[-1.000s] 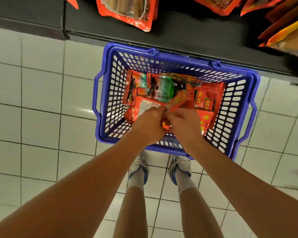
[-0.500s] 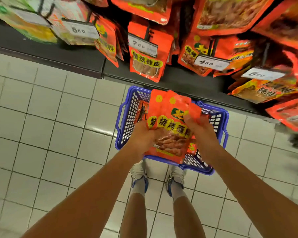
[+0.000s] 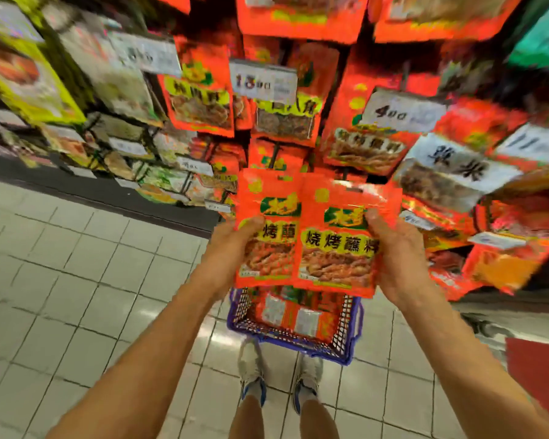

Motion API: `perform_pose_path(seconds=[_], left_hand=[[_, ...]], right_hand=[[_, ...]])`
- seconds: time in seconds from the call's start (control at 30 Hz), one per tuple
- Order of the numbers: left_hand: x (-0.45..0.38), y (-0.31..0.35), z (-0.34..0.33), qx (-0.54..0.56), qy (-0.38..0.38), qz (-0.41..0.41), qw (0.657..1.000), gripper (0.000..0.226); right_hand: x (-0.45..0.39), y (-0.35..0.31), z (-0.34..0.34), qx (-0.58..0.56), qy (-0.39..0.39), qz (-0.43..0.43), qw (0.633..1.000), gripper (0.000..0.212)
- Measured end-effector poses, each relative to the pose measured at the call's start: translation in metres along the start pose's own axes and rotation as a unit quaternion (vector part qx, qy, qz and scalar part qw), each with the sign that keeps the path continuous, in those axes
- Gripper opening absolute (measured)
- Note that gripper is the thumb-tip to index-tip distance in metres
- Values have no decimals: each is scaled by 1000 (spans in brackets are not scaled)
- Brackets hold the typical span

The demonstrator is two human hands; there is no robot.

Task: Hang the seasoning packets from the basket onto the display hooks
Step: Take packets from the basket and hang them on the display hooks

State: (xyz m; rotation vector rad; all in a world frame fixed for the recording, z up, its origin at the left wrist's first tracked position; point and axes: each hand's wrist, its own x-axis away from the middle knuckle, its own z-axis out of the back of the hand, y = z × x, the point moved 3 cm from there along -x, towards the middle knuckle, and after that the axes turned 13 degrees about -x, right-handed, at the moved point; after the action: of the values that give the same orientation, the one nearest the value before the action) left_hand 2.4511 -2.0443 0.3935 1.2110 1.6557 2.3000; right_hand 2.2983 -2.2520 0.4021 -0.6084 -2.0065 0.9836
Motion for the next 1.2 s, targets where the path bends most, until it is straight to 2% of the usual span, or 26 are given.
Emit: perform_pose_path(seconds=[0.13,0.27,0.4,0.53,0.6,0.73,0.83,0.9,1.03,1.2], left_hand=[[36,102,21,-31,8,-124,992,53],[71,193,39,-51,28,-229,972,34],[96,269,48,15,49,-277,959,11],[125,324,45,43,47,-337,939,22],[135,346,45,37,51,-367,928,26],[149,385,43,29,61,-415,907,21],[159,408,46,39,72,-445,892,23],[162,419,47,49,70,-449,889,27],[164,429,34,44,58,-458,886,13],[164,443,19,52,53,-465,882,9]], right_hand=[[34,-87,-50,-4,-26,85,996,26],[65,-179,-91,17,-64,181,981,30],[92,-258,-119,4,-98,261,960,10],[113,-316,-139,6,-102,341,934,9],[118,-340,-145,-1,-100,377,921,8],[119,-386,-150,-31,-85,419,903,21],[117,-417,-155,-25,-72,446,892,18],[116,-434,-159,-20,-53,462,885,17],[114,-449,-177,-1,-64,459,886,18],[114,-455,-201,23,-56,468,882,34]])
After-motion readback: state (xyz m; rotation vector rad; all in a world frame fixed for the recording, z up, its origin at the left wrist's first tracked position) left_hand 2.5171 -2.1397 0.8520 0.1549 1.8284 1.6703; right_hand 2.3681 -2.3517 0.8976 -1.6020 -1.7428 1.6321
